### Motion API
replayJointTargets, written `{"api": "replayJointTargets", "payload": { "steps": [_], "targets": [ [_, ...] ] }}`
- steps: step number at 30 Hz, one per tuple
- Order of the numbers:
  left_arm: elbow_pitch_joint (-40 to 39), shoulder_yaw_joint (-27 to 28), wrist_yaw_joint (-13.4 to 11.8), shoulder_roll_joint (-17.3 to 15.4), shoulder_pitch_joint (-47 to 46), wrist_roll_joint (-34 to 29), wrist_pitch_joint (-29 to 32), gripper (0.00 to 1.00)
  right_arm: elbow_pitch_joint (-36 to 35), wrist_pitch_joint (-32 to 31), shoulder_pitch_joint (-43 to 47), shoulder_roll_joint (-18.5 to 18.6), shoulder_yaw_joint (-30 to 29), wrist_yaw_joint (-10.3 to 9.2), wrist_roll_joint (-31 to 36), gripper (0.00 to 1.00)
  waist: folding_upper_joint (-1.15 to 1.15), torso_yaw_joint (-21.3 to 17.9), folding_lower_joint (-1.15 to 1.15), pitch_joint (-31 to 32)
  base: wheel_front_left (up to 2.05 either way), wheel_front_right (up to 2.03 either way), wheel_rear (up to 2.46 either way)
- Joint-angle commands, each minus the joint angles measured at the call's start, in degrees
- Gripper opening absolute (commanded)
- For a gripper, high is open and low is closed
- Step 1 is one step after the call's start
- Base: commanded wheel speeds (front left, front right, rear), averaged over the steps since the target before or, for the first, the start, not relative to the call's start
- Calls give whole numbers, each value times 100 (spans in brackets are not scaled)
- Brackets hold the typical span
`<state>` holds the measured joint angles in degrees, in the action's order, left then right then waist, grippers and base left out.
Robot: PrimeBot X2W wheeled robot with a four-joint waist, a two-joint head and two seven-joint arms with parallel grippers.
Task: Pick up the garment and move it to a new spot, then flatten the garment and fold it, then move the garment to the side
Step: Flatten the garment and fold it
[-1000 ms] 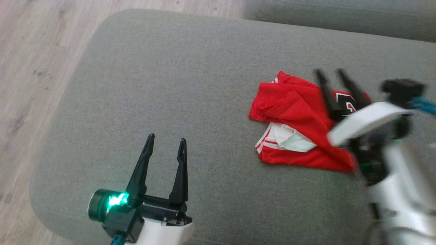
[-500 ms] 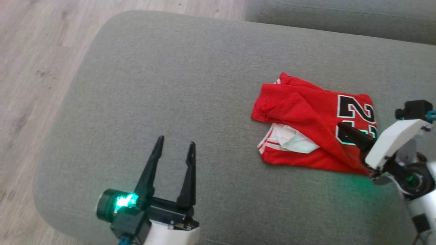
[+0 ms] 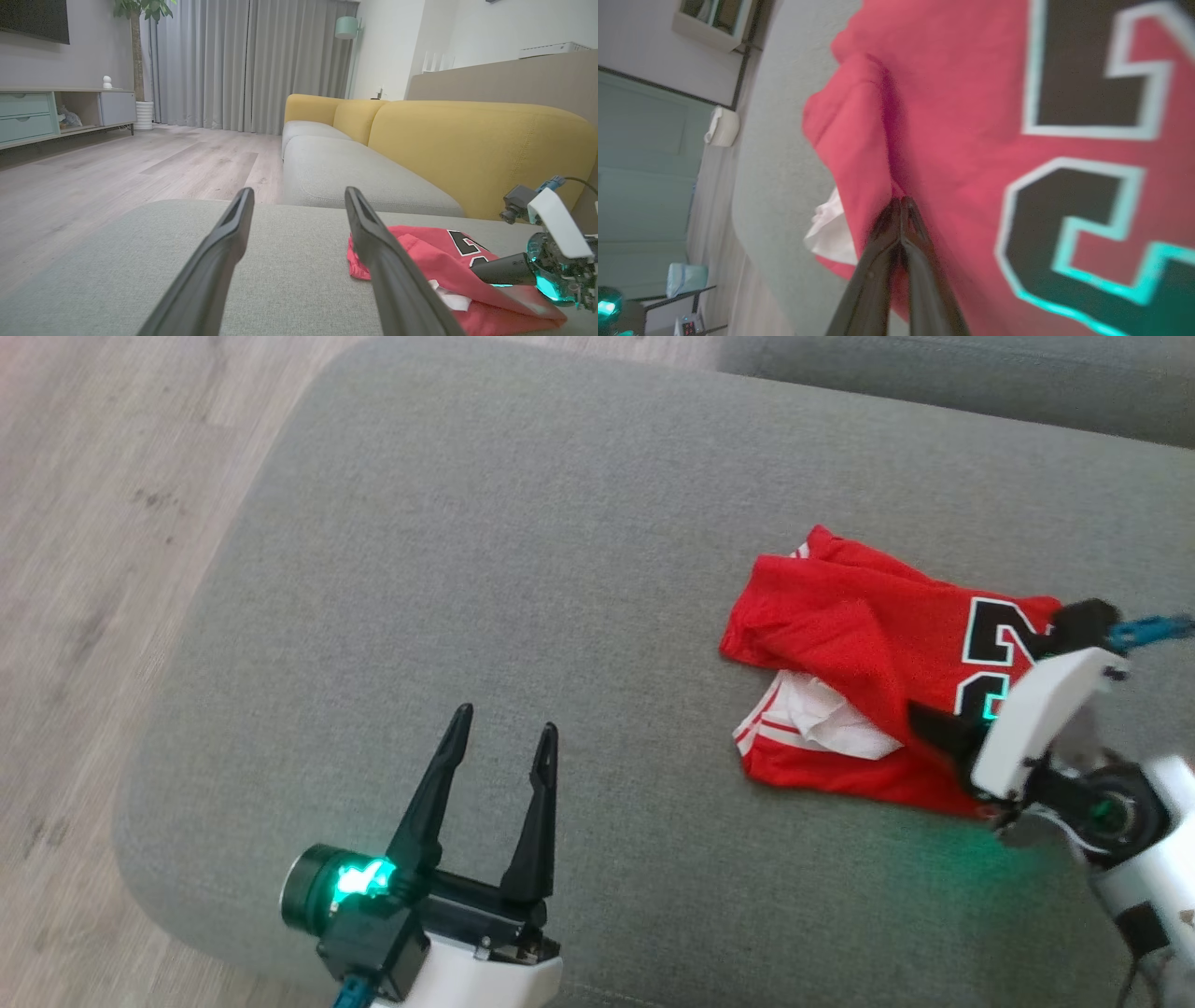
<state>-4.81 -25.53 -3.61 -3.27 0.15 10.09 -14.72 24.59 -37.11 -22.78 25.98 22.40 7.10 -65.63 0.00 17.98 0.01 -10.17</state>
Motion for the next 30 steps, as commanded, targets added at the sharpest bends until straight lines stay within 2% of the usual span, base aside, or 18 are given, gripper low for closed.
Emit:
{"api": "replayJointTargets", "payload": {
  "steps": [1, 6, 9, 10, 11, 12, 18, 21, 24, 28, 30],
  "targets": [
    [-163, 208, -64, 39, -191, 21, -28, 100, -342, -65, -10, 72, 120, 39, -143, 0, 0, -57, -1, 47, 0, 0, 0],
    [-144, 278, -44, 39, -145, 2, -28, 100, -1060, -76, 376, 62, 503, 39, -574, 0, 0, -225, -1, 274, 0, 0, 0],
    [-156, 333, -44, 39, -78, -24, -28, 100, -1460, 538, 596, 75, 475, 39, -596, 0, 0, -325, -1, 490, 0, 0, 0],
    [-155, 365, -50, 39, -37, -33, -28, 100, -1557, 826, 663, 90, 461, 39, -521, 25, 0, -368, -1, 569, 0, 0, 0],
    [-150, 408, -57, 39, 12, -44, -28, 100, -1619, 1092, 744, 73, 448, 39, -498, 69, 0, -426, -1, 665, 0, 0, 0],
    [-149, 459, -61, 39, 70, -54, -28, 100, -1653, 1308, 822, 54, 453, 39, -493, 100, 0, -492, -1, 747, 0, 0, 0],
    [-86, 616, 30, 39, 336, -106, -28, 100, -1534, 2574, 1197, 153, 594, 39, -76, 100, 0, -591, -1, 1167, 0, 0, 0],
    [33, 743, 0, 39, 456, -63, -28, 100, -1317, 3713, 1333, 331, 600, 39, 740, 100, 0, -580, -1, 1318, 0, 0, 0],
    [274, 910, -8, 39, 642, -67, -28, 100, -816, 4819, 1610, 285, 450, 39, 1531, 100, 0, -586, -1, 1518, 0, 0, 0],
    [484, 1205, -48, 39, 905, -54, -28, 100, -384, 5194, 1991, -17, 23, 39, 2594, 100, 0, -710, -1, 1744, 0, 0, 0],
    [536, 1313, -36, 39, 1002, -58, -28, 100, -593, 5205, 2188, -306, -603, 39, 3287, 100, 0, -781, -1, 1811, 0, 0, 0]
  ]
}}
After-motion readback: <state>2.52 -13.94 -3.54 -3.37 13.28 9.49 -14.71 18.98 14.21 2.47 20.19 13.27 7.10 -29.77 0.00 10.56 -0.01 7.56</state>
